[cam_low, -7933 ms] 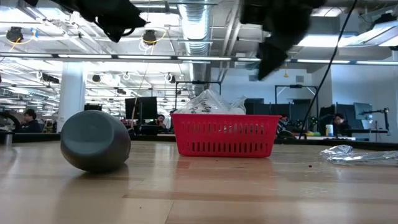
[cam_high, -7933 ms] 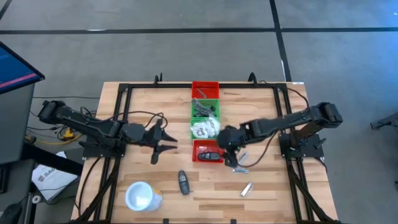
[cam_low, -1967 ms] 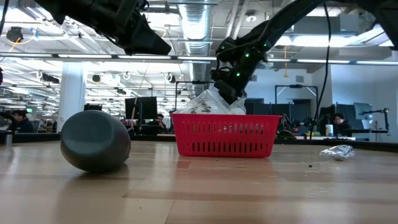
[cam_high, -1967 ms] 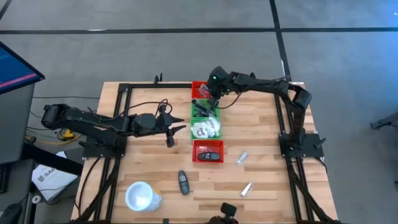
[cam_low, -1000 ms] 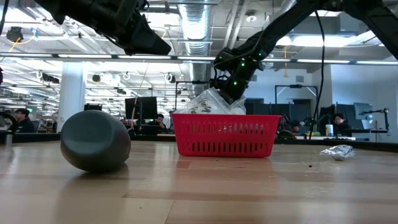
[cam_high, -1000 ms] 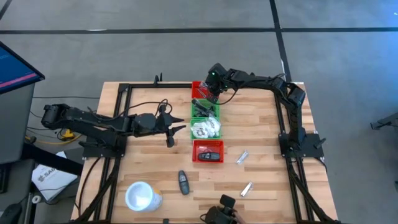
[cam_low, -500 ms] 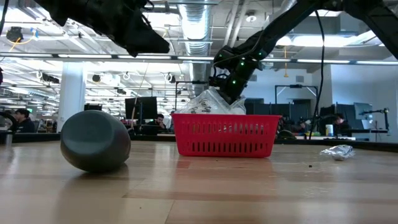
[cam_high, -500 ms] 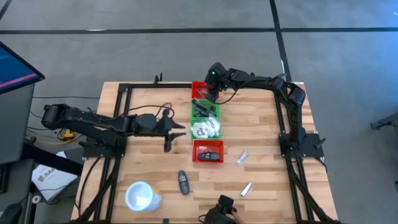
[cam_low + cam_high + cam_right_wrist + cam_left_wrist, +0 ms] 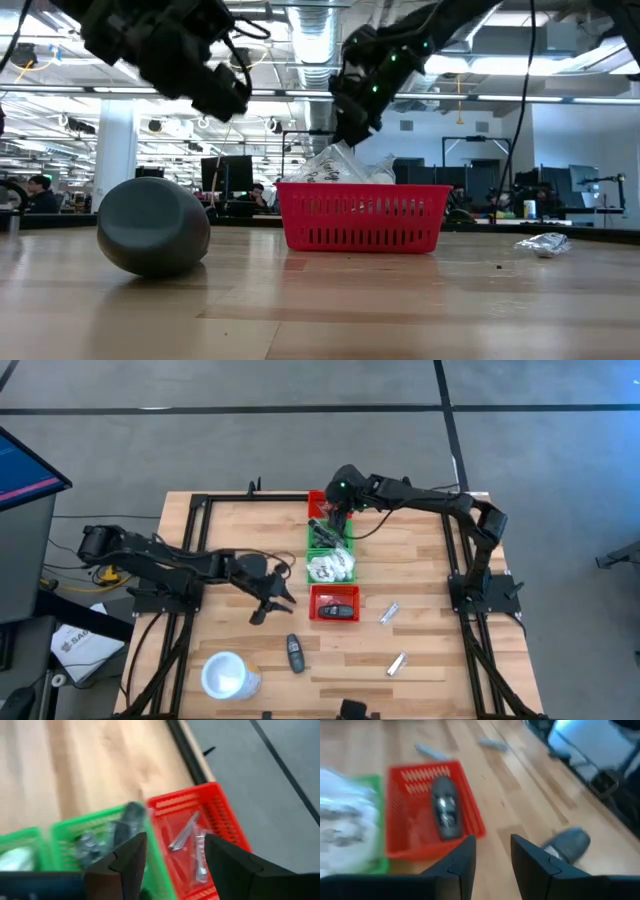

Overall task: Pick & Place Travel size toiletries
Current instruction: Put the gray deodorant into the bottom red bin, then put the silver nail cutter into the top red bin

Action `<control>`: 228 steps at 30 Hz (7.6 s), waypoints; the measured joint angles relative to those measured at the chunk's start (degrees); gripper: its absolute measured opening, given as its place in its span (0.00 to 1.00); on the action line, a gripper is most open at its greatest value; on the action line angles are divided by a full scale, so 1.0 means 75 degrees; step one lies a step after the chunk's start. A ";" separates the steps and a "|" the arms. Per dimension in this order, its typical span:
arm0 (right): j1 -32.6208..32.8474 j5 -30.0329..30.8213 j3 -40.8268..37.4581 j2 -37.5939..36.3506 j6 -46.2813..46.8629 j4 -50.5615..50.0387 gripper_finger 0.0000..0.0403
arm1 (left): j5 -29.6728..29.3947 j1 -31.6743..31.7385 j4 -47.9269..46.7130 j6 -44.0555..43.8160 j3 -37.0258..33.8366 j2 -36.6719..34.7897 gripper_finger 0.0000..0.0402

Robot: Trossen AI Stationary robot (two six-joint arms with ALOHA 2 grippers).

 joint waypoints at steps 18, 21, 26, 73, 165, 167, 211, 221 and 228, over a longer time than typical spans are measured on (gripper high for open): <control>0.0500 0.0000 0.0000 -0.0344 0.0019 -0.1057 0.44 | 0.0024 -0.1212 0.0140 -0.0009 0.0000 0.1020 0.55; 0.0500 0.0000 0.0000 -0.0344 0.0089 -0.1034 0.44 | 0.0021 -0.1306 0.0147 -0.0009 0.0000 0.1020 0.58; 0.0500 0.0000 0.0000 -0.0340 0.0202 -0.1036 0.44 | -0.0098 -0.1445 0.0170 0.0258 0.0038 0.1020 0.60; 0.0550 0.0000 -0.0003 -0.0324 -0.0002 -0.1632 0.43 | -0.0227 -0.2217 -0.2681 0.3622 0.2966 0.3473 0.50; 0.0671 0.0001 0.0000 -0.0537 0.0119 -0.1994 0.38 | -0.2379 -0.1789 -0.1568 0.1102 0.2984 0.3052 0.50; 0.0750 -0.0001 0.0000 -0.0698 0.0122 -0.1994 0.37 | -0.2445 -0.1615 -0.1339 0.1102 0.2984 0.3054 0.50; 0.1698 0.0035 0.0000 -0.2632 0.0751 -0.2887 0.31 | -0.2841 -0.0362 0.1844 -0.0099 0.2987 0.4584 0.59; 0.1698 0.0035 0.0000 -0.2629 0.0807 -0.3223 0.31 | -0.2868 -0.0362 0.1834 -0.0100 0.2987 0.4555 0.64; 0.1945 0.0026 -0.0168 -0.2629 0.1408 -0.4179 0.31 | -0.2861 -0.0455 0.1706 -0.0100 0.2987 0.4207 0.62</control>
